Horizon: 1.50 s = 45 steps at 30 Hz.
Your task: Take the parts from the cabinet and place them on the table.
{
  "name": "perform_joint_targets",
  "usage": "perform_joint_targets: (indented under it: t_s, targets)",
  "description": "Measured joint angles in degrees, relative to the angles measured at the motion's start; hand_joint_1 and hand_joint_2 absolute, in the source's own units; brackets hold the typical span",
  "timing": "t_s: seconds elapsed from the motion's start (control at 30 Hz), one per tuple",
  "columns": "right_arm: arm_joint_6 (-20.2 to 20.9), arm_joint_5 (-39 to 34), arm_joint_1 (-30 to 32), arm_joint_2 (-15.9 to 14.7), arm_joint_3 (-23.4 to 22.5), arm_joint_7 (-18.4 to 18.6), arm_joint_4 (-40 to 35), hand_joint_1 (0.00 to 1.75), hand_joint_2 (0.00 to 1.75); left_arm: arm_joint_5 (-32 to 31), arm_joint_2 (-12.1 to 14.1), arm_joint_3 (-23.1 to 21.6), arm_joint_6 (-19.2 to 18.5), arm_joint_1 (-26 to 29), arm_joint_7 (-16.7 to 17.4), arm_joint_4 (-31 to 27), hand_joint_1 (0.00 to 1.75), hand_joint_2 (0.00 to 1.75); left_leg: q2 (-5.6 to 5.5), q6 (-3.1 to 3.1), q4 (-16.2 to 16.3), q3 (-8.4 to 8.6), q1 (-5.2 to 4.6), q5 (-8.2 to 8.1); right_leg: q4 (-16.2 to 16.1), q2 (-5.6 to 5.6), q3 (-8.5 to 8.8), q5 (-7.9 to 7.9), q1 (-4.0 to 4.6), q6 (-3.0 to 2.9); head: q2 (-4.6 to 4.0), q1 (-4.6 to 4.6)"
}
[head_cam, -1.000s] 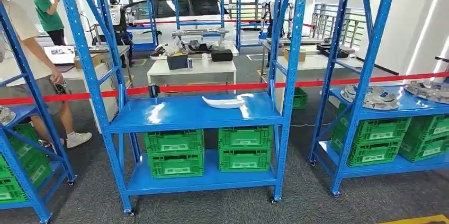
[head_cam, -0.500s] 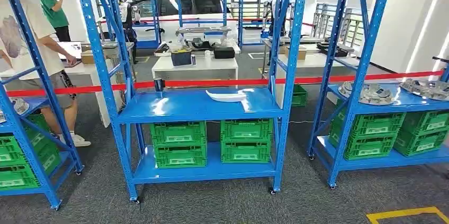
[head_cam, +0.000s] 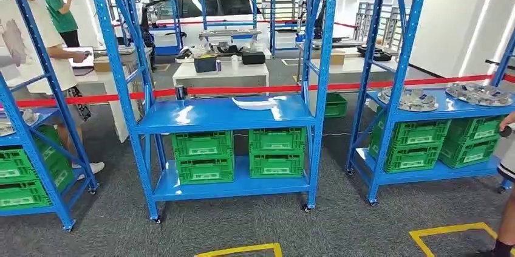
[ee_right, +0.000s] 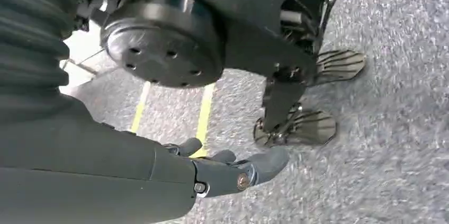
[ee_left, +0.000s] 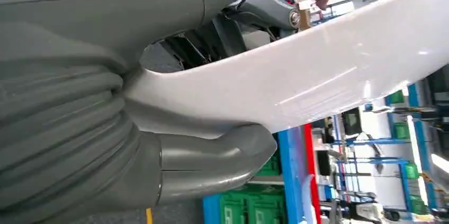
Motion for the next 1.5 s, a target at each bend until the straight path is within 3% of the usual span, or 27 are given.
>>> perform_joint_targets:
  t_s: [0.1,0.13,0.17,0.23,0.3,0.37,0.4,0.5,0.57,0.63,0.67,0.73,0.8,0.83,0.87,0.9,1.0,1.03,1.13,1.17,1.2,1.23,1.3,1.33,1.37,1.4,1.5]
  targets:
    - [0.0,-0.5,-0.1,0.0,-0.5,0.3,0.0,0.0,1.75,0.1,0.6,-0.7,0.5,-0.2,0.1,0.3,1.75,1.75,-0.31,-0.62,8.2,-2.56,0.24,-9.11,0.1,-0.11,-1.96,1.63,0.22,-1.0,0.0,-0.15]
    - [0.0,-0.7,-0.1,0.0,-0.7,0.3,0.0,0.0,1.75,0.1,0.7,-1.0,0.5,-0.2,0.1,0.5,1.75,1.75,-0.31,-0.77,12.2,-3.19,0.31,-11.45,0.2,-0.14,-2.74,2.27,0.34,-1.08,0.0,-0.13]
    - [0.0,-0.7,-0.1,0.0,-0.9,0.3,0.0,0.0,1.75,0.1,0.9,-1.4,0.5,-0.2,0.1,0.7,1.75,1.75,-0.31,-0.87,15.2,-3.39,0.33,-11.98,0.3,-0.16,-3.72,2.96,0.4,-1.03,0.0,-0.15]
    - [0.0,-0.7,0.0,0.0,-1.2,0.2,0.0,0.0,1.75,0.1,1.2,-2.1,0.7,-0.4,0.1,1.2,1.75,1.75,-0.32,-0.86,15.6,-1.54,0.35,-8.25,0.9,-0.18,-6.01,4.24,0.45,-0.82,0.0,-0.13]
    - [0.0,-0.7,0.0,0.0,-1.3,-0.1,0.0,0.0,1.75,0.4,1.7,-2.8,1.4,-0.8,0.1,1.6,1.75,1.75,-0.33,-0.63,8.9,4.16,0.4,-5.14,1.4,-0.15,-7.98,5.5,0.44,-0.51,0.0,-0.11]
    - [0.0,-0.7,0.0,0.0,-1.3,-0.4,0.0,0.0,1.75,0.7,2.2,-3.7,1.7,-1.3,0.0,1.7,1.75,1.75,-0.46,-0.17,-1.9,11.69,0.04,-8.41,2.1,-0.11,-8.96,6.36,0.7,0.0,0.0,-0.15]
    - [0.0,-0.7,0.0,0.0,-1.3,-0.3,0.0,0.0,1.75,0.9,2.3,-3.9,1.9,-1.4,-0.1,1.7,1.75,1.75,-0.56,0.12,-2.8,12.18,-0.11,-9.08,2.0,-0.16,-9.04,7.09,0.58,0.38,0.02,-0.05]
    - [0.0,-0.8,0.2,0.0,-1.5,0.4,0.0,0.0,1.75,0.9,2.5,-4.4,2.5,-1.4,0.2,1.8,1.75,1.75,-0.37,1.35,-3.1,10.65,-0.17,-7.56,1.8,-0.04,-9.31,8.37,0.36,1.35,0.0,-0.07]
    - [0.0,-0.8,0.3,0.0,-1.6,0.5,0.0,0.0,1.75,1.0,2.6,-4.9,2.8,-1.6,0.2,1.8,1.75,1.75,-0.04,2.31,-2.9,9.36,-0.13,-6.29,5.6,0.26,-10.65,2.56,0.03,1.71,0.0,-0.04]
    - [0.0,-0.8,0.2,0.1,-1.6,0.5,0.0,0.0,1.75,1.0,2.6,-5.0,2.9,-1.5,0.3,1.8,1.75,1.75,0.13,2.62,-2.8,7.63,-0.19,-4.96,13.8,0.27,-12.5,-3.98,-0.04,2.03,0.0,-0.04]
    - [0.0,-0.8,0.2,0.1,-1.7,0.6,0.0,0.0,1.75,1.0,2.6,-5.3,2.9,-1.5,0.5,1.8,1.75,1.75,0.17,2.57,-2.7,6.73,-0.21,-4.29,17.2,0.27,-12.89,-5.22,-0.04,2.15,0.0,0.0]
    - [0.0,-0.8,0.2,0.1,-1.7,0.5,0.0,0.0,1.75,0.9,2.6,-5.9,2.9,-1.6,0.7,1.9,1.75,1.75,0.2,2.42,-2.3,4.73,-0.18,-2.86,19.2,0.27,-11.51,-1.83,-0.16,2.28,0.0,0.0]
    - [0.0,-0.3,0.2,0.1,-1.7,-0.1,0.0,0.0,1.75,0.8,2.8,-6.5,3.1,-1.8,0.7,2.1,1.75,1.75,0.11,1.97,-1.3,2.11,-0.08,-1.83,13.9,0.26,-6.75,3.02,-0.28,2.17,0.0,0.02]
    - [0.0,0.2,0.1,0.1,-1.7,-0.6,0.0,0.0,1.75,0.8,3.0,-6.8,3.6,-2.0,0.7,2.3,1.75,1.75,0.1,1.69,-0.7,1.29,-0.05,-1.44,9.3,0.27,-3.09,2.26,-0.32,2.05,0.0,0.0]
    - [0.0,0.5,0.0,0.1,-1.7,-0.9,0.0,0.0,1.75,0.9,3.3,-7.0,4.0,-2.0,0.8,2.4,1.75,1.75,0.08,1.38,0.0,0.55,-0.29,-1.31,3.6,0.28,1.03,-0.77,-0.11,1.8,0.02,0.11]
    - [0.0,0.7,0.0,0.1,-1.7,-1.2,0.0,0.0,1.75,1.0,3.6,-7.2,4.2,-2.2,0.8,2.6,1.75,1.75,0.22,1.05,0.4,0.35,-0.33,-1.09,-0.1,0.31,2.48,-2.98,0.07,1.36,0.0,0.07]
    - [0.0,0.9,0.4,0.1,-1.7,-1.4,0.0,0.0,1.75,1.0,4.0,-7.7,4.5,-2.6,0.7,3.1,1.75,1.75,0.27,-0.17,0.2,0.19,-0.04,0.16,0.2,0.2,1.49,-1.94,0.18,0.06,0.0,0.02]
    - [0.0,1.1,0.4,0.1,-1.7,-1.4,0.0,0.0,1.75,1.0,4.1,-7.8,4.6,-2.5,0.7,3.3,1.75,1.75,0.05,-0.49,0.8,-0.41,0.15,-0.63,0.2,-0.06,1.26,-1.47,0.01,-0.4,0.0,0.02]
    - [0.0,1.8,0.4,0.0,-1.7,-1.7,0.0,0.0,1.75,1.2,4.5,-7.8,5.1,-2.4,0.1,3.4,1.75,1.75,-0.3,-1.3,10.4,-3.66,0.34,-8.5,0.2,-0.83,0.13,-0.47,0.18,-1.27,0.0,0.0]
    - [0.0,1.8,0.4,0.0,-1.6,-1.6,0.0,0.0,1.75,1.5,4.5,-7.8,5.2,-2.3,-0.1,3.5,1.75,1.75,-0.32,-1.49,15.0,-5.07,0.37,-10.18,0.3,-1.17,-0.41,-0.14,0.28,-1.28,0.0,0.0]
    - [0.0,1.8,0.4,0.0,-1.6,-1.5,0.0,0.0,1.75,1.7,4.5,-7.8,5.3,-2.2,-0.2,3.6,1.75,1.75,-0.31,-1.58,16.9,-5.43,0.4,-10.08,0.4,-1.57,-0.84,0.05,0.33,-1.26,0.0,0.0]
    - [0.0,1.8,0.5,0.0,-1.6,-1.4,0.0,0.0,1.75,1.7,4.5,-7.8,5.3,-2.1,-0.2,3.7,1.75,1.75,-0.31,-1.58,16.5,-4.56,0.45,-8.92,0.6,-2.06,-1.34,0.2,0.34,-1.15,0.0,0.0]
    - [0.0,1.8,0.5,0.0,-1.6,-1.4,0.0,0.0,1.75,1.7,4.5,-7.8,5.5,-2.1,-0.2,3.7,1.75,1.75,0.16,-1.48,9.5,0.19,0.5,-5.81,1.1,-3.01,-1.93,0.34,0.28,-0.95,0.0,0.0]
    - [0.0,1.8,0.5,0.0,-1.6,-1.4,0.0,0.0,1.75,1.7,4.6,-7.8,5.5,-2.2,-0.2,3.7,1.75,1.75,1.36,-1.44,4.1,3.79,0.51,-4.42,1.2,-3.63,-1.97,0.34,0.27,-0.88,0.0,0.0]
    - [0.0,1.8,0.5,0.0,-1.6,-1.4,0.0,0.0,1.75,1.7,4.6,-7.9,5.5,-2.4,-0.3,3.7,1.75,1.75,3.77,-1.3,0.2,5.93,0.11,-5.61,1.3,-4.12,-1.88,0.32,0.54,-0.61,0.0,0.0]
    - [0.0,1.8,0.5,0.0,-1.6,-1.4,0.0,0.0,1.75,1.7,4.7,-8.2,5.5,-2.6,-0.3,3.7,1.75,1.75,3.43,-0.26,0.2,6.16,-0.42,-4.96,1.4,-4.65,-1.96,0.37,0.66,-0.21,0.0,0.06]
    - [0.0,1.8,0.4,0.0,-1.6,-1.4,0.0,0.0,1.75,1.7,4.8,-8.2,5.5,-2.5,-0.3,3.7,1.75,1.75,1.82,0.99,-0.3,4.98,-0.64,-4.74,1.3,-6.25,-1.85,0.84,0.58,0.65,0.0,0.07]
